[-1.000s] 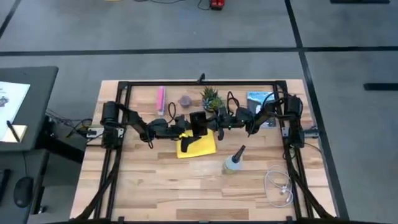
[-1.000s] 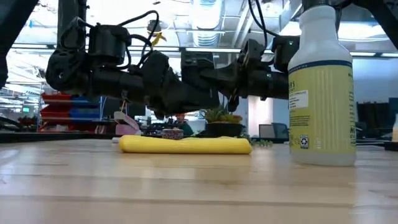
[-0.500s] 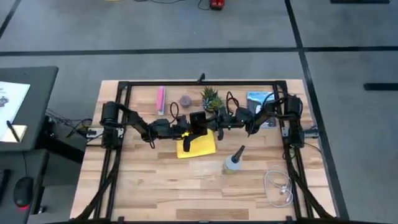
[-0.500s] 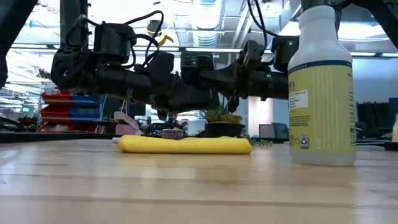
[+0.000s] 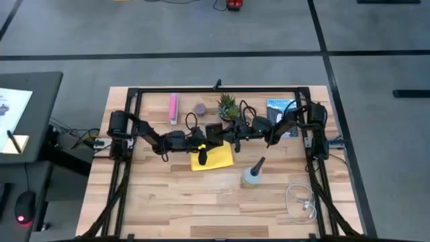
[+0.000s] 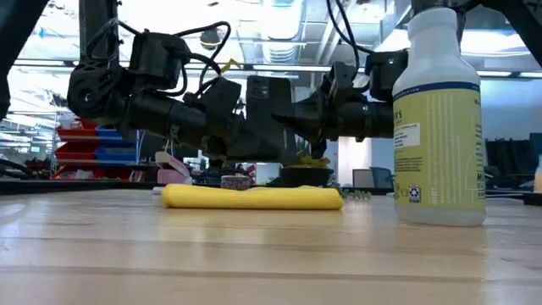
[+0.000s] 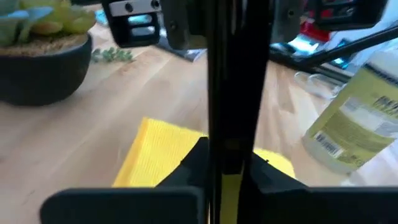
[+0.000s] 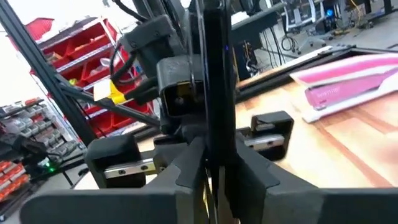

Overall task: Apply microfiber cloth
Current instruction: Spray the back of the cellphone with the spray bottle

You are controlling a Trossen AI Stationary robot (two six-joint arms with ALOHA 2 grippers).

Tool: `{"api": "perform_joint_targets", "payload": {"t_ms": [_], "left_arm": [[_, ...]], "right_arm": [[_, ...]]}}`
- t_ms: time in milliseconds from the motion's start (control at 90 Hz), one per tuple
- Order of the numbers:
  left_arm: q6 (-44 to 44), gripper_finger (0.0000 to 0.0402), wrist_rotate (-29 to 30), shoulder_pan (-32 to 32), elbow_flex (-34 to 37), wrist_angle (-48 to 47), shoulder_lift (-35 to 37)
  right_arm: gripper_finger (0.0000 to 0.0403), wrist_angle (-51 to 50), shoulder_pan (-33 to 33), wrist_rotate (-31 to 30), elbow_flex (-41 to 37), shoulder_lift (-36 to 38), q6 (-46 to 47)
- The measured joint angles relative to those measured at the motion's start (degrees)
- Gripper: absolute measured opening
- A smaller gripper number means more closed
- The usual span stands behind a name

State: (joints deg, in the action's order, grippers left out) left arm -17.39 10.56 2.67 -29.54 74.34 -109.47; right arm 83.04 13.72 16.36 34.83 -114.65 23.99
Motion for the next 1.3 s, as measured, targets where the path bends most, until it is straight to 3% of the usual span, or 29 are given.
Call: {"api": "perform_joint_targets", "payload": {"t_ms": [278, 422, 622, 833, 956, 1178, 1300], "left_arm": [[0.22, 0.0009, 7.78, -2.56, 0.07, -3.28, 0.75], [0.96, 0.0009, 10.98, -4.25, 0.11, -4.74, 0.77], [2.23, 0.0009, 15.70, -6.13, 0.11, -4.87, 0.79], [2.14, 0.0009, 16.49, -6.27, 0.07, -5.05, 0.79], [2.16, 0.0009, 16.49, -6.27, 0.09, -5.02, 0.79], [1.80, 0.0009, 16.45, -6.31, 0.09, -5.54, 0.79], [1.77, 0.0009, 16.44, -6.31, 0.09, -5.58, 0.79]], "right_arm": [[0.0144, -3.67, 2.45, 0.26, -0.16, 0.34, -0.76], [0.0185, -4.92, 3.23, 0.08, -2.83, 5.53, -4.93], [0.0192, -15.47, 4.04, -2.73, -10.83, 21.76, -10.67], [0.0173, -28.73, 2.15, -9.69, -18.46, 46.40, -16.74], [0.0161, -41.32, -4.13, -15.56, -19.71, 61.00, -25.24], [0.0132, -65.21, -22.20, -39.58, -18.54, 82.08, -31.91], [0.0120, -72.38, -30.05, -44.61, -18.16, 89.52, -33.52]]}}
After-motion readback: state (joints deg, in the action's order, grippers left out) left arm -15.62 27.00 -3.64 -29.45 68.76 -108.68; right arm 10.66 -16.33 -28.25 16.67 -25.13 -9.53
